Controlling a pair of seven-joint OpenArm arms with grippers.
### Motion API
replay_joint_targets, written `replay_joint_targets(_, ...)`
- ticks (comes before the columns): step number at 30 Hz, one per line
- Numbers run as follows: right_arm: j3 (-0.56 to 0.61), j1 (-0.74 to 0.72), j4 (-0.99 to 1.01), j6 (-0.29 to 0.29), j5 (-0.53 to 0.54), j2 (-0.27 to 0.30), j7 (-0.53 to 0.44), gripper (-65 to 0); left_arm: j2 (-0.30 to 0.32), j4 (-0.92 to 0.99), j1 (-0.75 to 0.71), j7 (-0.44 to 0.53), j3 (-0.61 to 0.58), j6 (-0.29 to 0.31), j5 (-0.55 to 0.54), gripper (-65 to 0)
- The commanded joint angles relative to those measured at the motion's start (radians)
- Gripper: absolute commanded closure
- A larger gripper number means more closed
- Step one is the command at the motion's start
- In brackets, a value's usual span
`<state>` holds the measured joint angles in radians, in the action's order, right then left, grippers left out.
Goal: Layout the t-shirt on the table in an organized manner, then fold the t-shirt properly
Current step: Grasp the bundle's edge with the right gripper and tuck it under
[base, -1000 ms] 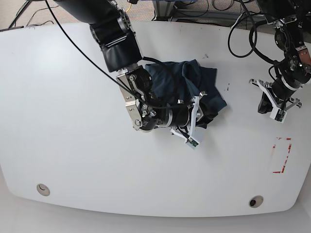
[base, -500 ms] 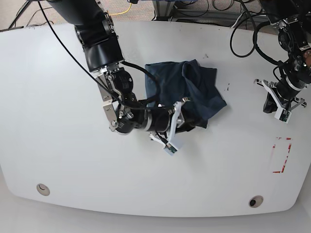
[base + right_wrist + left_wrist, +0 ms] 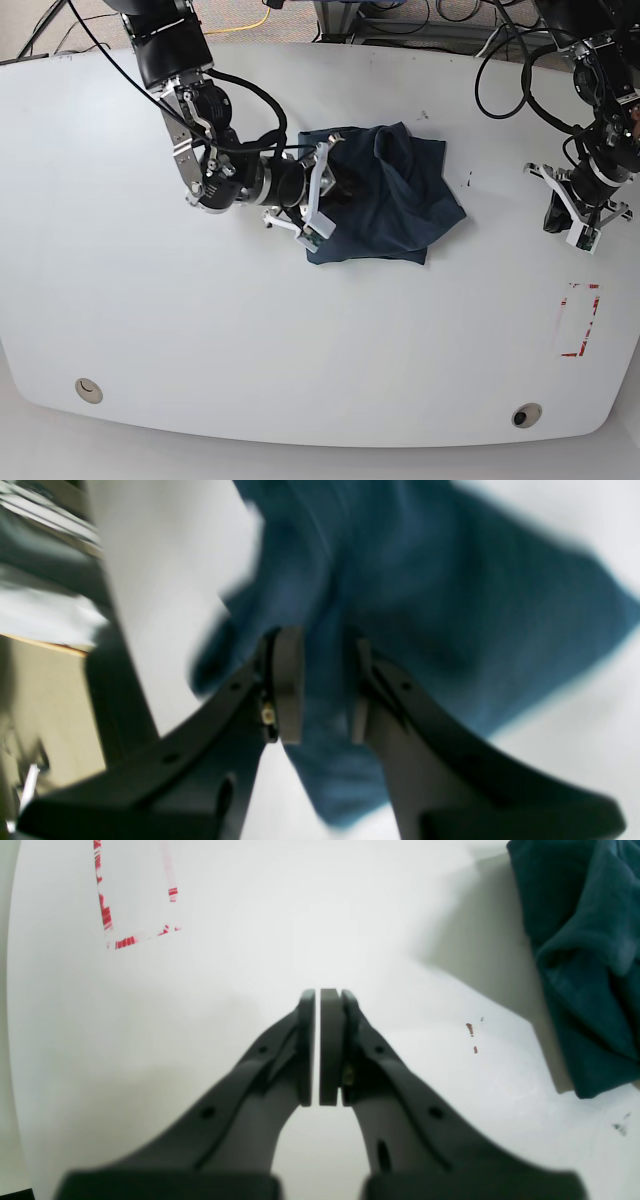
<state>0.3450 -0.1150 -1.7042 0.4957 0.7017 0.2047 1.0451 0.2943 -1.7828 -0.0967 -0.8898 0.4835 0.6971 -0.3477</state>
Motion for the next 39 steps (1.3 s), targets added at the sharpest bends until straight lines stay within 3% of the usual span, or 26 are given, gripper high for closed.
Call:
replay_joint_targets(1, -0.001, 0.005, -0.053, 0.008, 0.031, 0.017, -0.024, -13.0, 0.016, -0.016, 0.012, 0.021, 0.007, -0.001, -0.011, 0.0)
replay_joint_targets(10, 0.006, 0.056, -0.059, 0.014, 0.022, 0.052, -0.032, -13.0, 0.015, -0.015, 0.012, 0.021, 0.005, -0.001, -0.011, 0.0)
replay_joint_targets(17, 0.105, 0.059, -0.052, 0.016, -0.092, 0.04, -0.064, -13.0, 0.015, -0.015, 0.012, 0.021, 0.004, -0.001, -0.011, 0.0)
replay_joint_targets(28, 0.217, 0.054, 0.011, 0.016, -0.221, -0.093, -0.079, -13.0, 0.018, -0.015, -0.011, 0.021, 0.007, -0.001, -0.011, 0.0)
replay_joint_targets(39, 0.223, -0.05, 0.189, 0.019, -0.294, -0.267, -0.139, -13.0, 0.018, -0.016, -0.031, 0.021, 0.008, -0.001, -0.011, 0.0)
